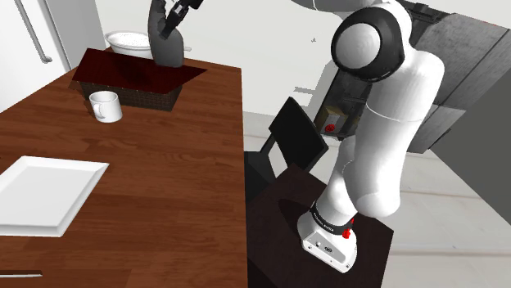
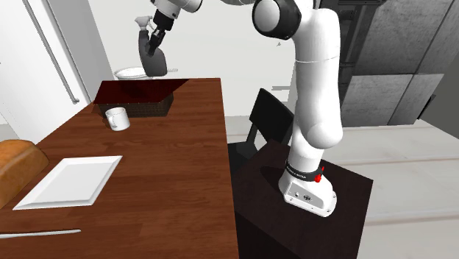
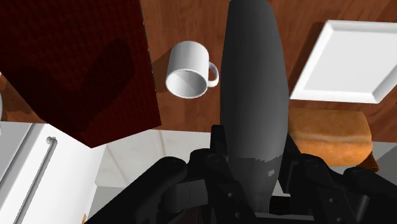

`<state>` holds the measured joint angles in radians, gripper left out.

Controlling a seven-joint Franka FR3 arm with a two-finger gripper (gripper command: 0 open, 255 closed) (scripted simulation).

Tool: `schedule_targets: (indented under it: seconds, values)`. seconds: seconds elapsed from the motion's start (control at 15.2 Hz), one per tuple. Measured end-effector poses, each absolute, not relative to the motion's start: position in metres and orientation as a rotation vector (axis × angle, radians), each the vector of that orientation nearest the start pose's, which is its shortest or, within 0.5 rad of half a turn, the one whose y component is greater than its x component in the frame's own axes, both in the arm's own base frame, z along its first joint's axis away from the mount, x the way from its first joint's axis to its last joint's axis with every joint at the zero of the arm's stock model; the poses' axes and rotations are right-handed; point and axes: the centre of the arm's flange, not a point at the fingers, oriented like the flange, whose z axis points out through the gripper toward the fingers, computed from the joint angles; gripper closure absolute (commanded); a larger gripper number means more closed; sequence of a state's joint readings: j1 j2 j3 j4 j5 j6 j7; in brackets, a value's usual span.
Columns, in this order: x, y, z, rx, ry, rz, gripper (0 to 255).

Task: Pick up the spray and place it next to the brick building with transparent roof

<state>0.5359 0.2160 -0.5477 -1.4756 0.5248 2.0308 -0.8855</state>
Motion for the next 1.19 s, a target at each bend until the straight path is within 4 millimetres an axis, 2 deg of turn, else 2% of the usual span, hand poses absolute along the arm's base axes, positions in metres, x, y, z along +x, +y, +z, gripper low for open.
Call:
schedule_targets:
  seconds: [0.26, 0.4, 1.19]
  values:
    - [0.705, 0.071, 0.615, -2.648, -1.053, -0.736, 255]
    - [0.716, 0.071, 0.608, -2.646, -1.058, -0.732, 255]
    - [0.719, 0.071, 0.543, -2.644, -1.059, -0.732, 255]
